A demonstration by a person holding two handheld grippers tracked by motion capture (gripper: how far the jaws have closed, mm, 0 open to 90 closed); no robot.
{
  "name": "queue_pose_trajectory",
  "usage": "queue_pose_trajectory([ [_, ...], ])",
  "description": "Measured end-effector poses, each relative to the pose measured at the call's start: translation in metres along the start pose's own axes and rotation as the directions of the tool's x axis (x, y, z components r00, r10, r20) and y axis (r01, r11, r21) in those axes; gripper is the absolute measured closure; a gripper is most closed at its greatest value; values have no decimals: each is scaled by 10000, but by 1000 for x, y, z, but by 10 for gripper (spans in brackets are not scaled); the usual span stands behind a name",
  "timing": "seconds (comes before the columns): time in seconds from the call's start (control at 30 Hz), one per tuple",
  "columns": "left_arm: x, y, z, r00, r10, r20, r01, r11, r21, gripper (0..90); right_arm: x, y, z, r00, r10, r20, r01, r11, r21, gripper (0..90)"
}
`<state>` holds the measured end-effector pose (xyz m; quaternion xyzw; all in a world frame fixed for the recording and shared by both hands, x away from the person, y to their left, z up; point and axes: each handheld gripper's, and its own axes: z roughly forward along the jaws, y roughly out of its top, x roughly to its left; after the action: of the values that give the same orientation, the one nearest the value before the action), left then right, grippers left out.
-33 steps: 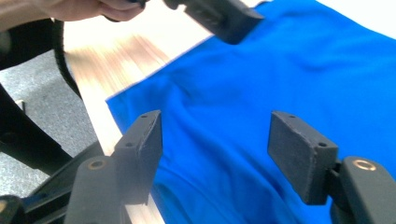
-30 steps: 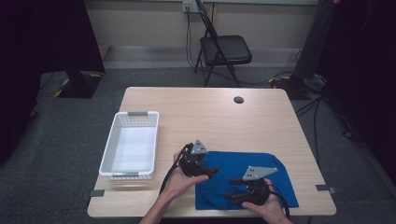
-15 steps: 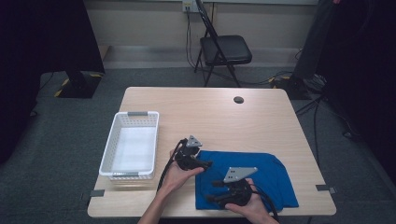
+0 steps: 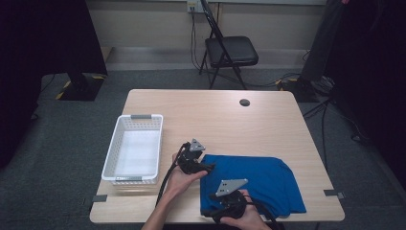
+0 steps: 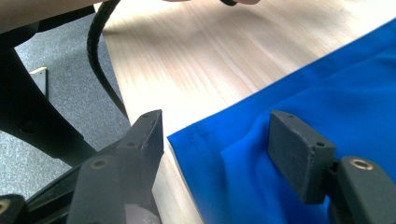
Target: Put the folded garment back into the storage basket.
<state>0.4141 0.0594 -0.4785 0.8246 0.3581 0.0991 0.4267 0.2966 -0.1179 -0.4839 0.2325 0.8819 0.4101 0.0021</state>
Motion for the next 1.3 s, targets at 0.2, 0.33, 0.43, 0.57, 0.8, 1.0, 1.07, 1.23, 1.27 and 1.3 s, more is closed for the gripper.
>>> queue_pose_trajectory([
  [0.2,3,-1,-1,9999,-152,57,153,9998,-105,242,4,-5,3,9990,-402,184,403,9991,-86,374],
  [0.33,5,-3,0,9999,-142,18,142,9999,33,242,8,-8,4,9960,-782,421,790,9967,-175,442],
  [0.43,7,-4,2,9998,-156,-75,157,9998,151,242,9,-7,5,9935,-1012,521,1015,9948,-34,441],
  [0.57,8,-5,2,9998,-182,-96,183,9997,185,242,9,-8,5,9922,-1134,509,1141,9934,-95,435],
  [0.8,8,-6,4,9997,-215,-90,218,9992,348,242,16,-10,6,9833,-1575,915,1590,9872,-95,424],
  [1.0,8,-7,7,9997,-96,-241,109,9986,522,231,16,-12,6,9771,-1698,1285,1732,9848,-160,545],
  [1.07,8,-7,7,9996,-129,-257,142,9985,529,228,14,-12,5,9768,-1609,1412,1655,9860,-218,624],
  [1.23,8,-8,9,9995,-175,-255,191,9978,635,225,10,-12,4,9745,-1471,1694,1543,9876,-301,764],
  [1.27,8,-8,9,9995,-158,-265,175,9979,631,224,10,-12,4,9744,-1438,1730,1514,9880,-316,780],
  [1.3,8,-8,9,9995,-155,-278,172,9979,619,224,9,-12,3,9753,-1363,1737,1445,9889,-356,802],
])
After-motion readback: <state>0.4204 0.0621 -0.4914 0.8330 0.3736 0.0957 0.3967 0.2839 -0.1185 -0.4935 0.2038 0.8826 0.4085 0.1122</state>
